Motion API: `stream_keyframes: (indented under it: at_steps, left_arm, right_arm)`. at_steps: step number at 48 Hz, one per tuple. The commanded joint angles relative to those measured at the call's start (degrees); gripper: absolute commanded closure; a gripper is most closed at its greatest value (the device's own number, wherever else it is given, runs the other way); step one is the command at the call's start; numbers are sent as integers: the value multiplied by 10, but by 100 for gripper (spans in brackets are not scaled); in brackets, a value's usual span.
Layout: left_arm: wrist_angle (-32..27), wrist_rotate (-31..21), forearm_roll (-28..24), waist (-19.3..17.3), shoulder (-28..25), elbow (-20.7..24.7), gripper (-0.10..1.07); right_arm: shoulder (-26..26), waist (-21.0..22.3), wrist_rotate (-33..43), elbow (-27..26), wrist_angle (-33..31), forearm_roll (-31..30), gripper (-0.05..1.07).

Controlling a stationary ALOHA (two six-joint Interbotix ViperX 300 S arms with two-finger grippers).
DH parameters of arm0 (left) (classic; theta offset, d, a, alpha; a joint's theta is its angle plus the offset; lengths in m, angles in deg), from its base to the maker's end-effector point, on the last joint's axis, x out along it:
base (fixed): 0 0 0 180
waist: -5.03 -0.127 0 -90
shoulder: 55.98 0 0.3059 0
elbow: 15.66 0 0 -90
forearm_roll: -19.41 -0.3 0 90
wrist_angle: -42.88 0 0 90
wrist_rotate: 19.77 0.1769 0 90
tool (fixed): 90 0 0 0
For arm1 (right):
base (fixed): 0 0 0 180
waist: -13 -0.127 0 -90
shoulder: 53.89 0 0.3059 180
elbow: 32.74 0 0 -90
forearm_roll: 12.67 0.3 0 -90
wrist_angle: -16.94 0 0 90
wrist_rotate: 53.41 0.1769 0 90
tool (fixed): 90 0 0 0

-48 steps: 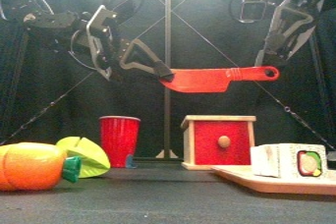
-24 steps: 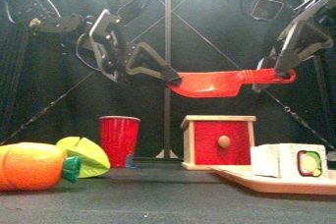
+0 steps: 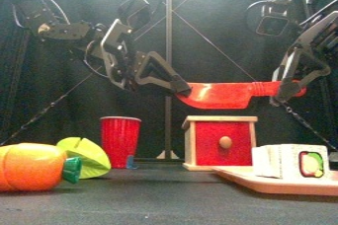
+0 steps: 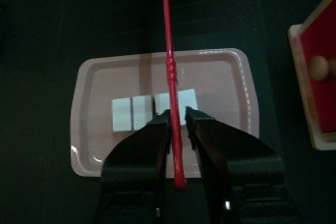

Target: Reorient grip

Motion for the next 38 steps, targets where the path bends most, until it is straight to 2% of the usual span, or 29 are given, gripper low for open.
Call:
stream_keyframes:
  at_steps: [1,16,38]
  left_arm:
    - [3,-1,-2,-2,4,15,68]
    - [3,-1,-2,-1,-2,20,68]
    - [3,0,-3,-1,-23,39,68]
  right_arm:
    - [7,0,0,-5,8,4,47]
    - [4,-1,0,-5,13,11,60]
    - [12,-5,0,16,7,18,62]
